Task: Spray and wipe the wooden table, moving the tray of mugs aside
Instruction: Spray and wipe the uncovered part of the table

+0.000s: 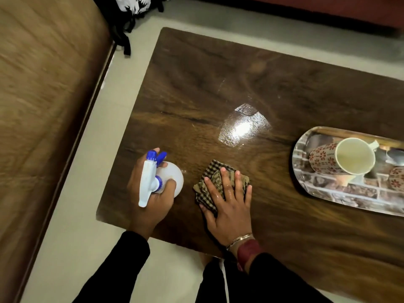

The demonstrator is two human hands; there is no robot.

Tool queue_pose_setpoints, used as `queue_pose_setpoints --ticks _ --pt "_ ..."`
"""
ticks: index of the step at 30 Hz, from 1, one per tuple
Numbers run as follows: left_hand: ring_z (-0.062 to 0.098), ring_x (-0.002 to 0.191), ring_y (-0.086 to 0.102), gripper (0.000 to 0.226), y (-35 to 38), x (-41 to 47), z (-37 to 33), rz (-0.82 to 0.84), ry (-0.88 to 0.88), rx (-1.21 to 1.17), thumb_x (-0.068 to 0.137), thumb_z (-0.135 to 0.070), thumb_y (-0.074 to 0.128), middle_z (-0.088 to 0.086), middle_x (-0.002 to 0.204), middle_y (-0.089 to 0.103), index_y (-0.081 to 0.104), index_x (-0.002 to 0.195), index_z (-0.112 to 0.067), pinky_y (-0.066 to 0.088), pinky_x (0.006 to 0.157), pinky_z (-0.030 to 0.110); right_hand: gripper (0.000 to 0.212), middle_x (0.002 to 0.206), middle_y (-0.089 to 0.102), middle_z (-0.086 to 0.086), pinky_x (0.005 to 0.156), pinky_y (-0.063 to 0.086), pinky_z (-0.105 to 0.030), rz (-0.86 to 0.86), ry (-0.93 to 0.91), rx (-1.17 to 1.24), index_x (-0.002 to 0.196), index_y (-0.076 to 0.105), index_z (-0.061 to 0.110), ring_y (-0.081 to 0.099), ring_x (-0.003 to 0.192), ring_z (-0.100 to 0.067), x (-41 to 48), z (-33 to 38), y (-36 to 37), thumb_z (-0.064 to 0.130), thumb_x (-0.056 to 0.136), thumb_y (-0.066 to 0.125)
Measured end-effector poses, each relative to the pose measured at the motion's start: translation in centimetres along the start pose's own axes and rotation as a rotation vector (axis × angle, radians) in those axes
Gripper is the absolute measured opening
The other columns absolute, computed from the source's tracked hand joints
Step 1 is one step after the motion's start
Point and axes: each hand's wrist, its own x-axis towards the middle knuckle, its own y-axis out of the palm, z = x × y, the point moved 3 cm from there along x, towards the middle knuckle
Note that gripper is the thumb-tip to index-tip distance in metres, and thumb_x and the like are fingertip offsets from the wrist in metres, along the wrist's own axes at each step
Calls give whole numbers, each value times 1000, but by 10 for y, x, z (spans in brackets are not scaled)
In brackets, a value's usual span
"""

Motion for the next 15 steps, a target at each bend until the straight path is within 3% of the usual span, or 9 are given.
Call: queue_pose_setpoints --ticks 2,5,8,10,12,15 --pt "42 116 65 90 -1 -4 -1 106 -106 101 79 -63 64 28 126 64 53 137 6 47 103 43 73 175 4 2 123 11 -69 1 -2 2 161 23 48 -2 161 -35 0 1 -1 64 95 51" --pt "41 116 64 99 -3 -14 0 39 -145 98 69 -60 69 30 125 64 50 136 10 45 100 40 74 175 3 2 123 11 -69 7 -5 0 162 20 48 -2 161 -35 1 0 -3 66 96 48" --pt "25 133 56 108 -10 -21 11 112 -121 16 69 -73 74 16 141 59 47 145 -2 44 110 36 76 175 2 1 124 9 -69 -7 -26 15 163 16 46 -3 161 -34 1 -1 -5 69 96 45" --pt "25 141 50 105 -17 -36 29 95 -128 -43 69 -60 85 12 149 52 42 148 -6 44 115 47 80 175 3 1 125 2 -65 -25 -61 72 163 17 44 -4 161 -33 0 -2 -8 76 95 43" --pt "31 134 51 91 -23 -65 35 -19 -124 -93 71 -44 86 12 144 49 43 143 -8 47 109 51 84 175 10 -1 127 0 -59 -72 -90 148 163 26 38 -1 162 -30 -4 -10 -14 79 92 44" --pt "44 96 53 69 -26 -126 21 -239 -184 -36 81 -49 74 7 107 49 48 118 2 49 82 47 75 166 37 -6 128 12 -55 -202 -50 246 154 47 22 23 159 -28 -16 -37 -25 70 96 50"
